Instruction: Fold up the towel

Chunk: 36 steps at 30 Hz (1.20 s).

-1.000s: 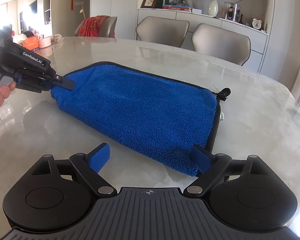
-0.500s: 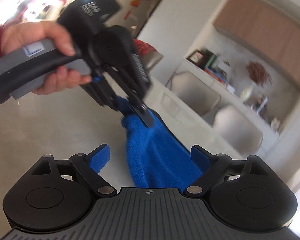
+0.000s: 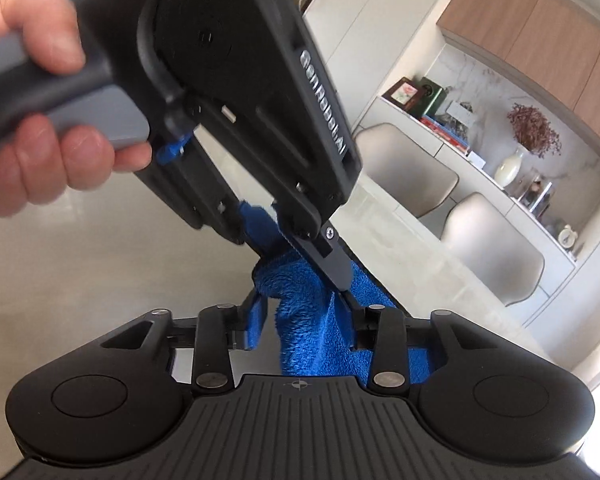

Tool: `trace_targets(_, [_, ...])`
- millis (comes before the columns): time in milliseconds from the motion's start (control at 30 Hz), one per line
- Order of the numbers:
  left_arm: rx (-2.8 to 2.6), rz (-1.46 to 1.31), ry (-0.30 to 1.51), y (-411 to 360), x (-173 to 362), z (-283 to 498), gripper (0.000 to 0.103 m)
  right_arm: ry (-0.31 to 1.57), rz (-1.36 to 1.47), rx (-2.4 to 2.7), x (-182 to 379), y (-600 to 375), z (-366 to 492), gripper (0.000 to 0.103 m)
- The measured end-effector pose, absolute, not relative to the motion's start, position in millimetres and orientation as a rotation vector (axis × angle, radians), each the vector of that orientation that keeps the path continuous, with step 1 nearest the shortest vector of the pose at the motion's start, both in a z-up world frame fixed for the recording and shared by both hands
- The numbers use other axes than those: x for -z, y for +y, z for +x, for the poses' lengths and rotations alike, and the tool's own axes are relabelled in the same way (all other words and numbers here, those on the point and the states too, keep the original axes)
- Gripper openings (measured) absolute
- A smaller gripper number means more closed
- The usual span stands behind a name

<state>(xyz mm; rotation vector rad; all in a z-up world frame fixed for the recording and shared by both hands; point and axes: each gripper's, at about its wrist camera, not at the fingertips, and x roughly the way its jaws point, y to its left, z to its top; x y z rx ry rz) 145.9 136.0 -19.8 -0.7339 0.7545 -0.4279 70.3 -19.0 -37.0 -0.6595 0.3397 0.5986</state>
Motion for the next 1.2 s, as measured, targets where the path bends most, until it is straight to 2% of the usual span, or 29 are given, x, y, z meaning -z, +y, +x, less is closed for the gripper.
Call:
trace_targets(133, [0.356, -0.732, 0.693, 151, 12, 142, 0.049, 0.349, -0.574, -0.586, 31, -29, 76, 0.016])
trace_targets(200, [0.342, -0.763, 0.706, 156, 16, 146, 0.055, 0.359, -0.496, -0.591, 25, -37, 79, 0.016])
trace_targets(333, [0.325, -0.776, 0.746, 154, 26, 157, 0.060, 0.395, -0.355, -0.629, 12, -52, 87, 0.016])
trace_targets(400, [0.335, -0.792, 0.760, 151, 32, 165, 0.066, 0.399, -0.336, -0.637, 11, -58, 88, 0.016])
trace_targets(667, [0.325, -0.888, 0.706, 159, 38, 195, 0.068, 0.424, -0.322, -0.656, 17, -66, 92, 0.016])
trace_targets(933, [0.340, -0.934, 0.782, 141, 53, 231, 0.068, 0.428, -0.334, -0.676, 23, -64, 88, 0.016])
trace_targets(1033, [0.324, -0.915, 0.766, 139, 53, 235, 0.064, 0.433, -0.334, -0.678, 24, -63, 87, 0.016])
trace_targets(1133, [0.331, -0.867, 0.758, 135, 50, 238, 0.040, 0.439, -0.348, -0.681, 27, -61, 86, 0.018])
trace_targets(1167, [0.333, -0.845, 0.758, 133, 49, 240, 0.023, 0.437, -0.351, -0.684, 27, -61, 85, 0.018])
trace_targets(1200, [0.333, -0.824, 0.757, 131, 47, 241, 0.011, 0.431, -0.355, -0.684, 27, -60, 83, 0.020])
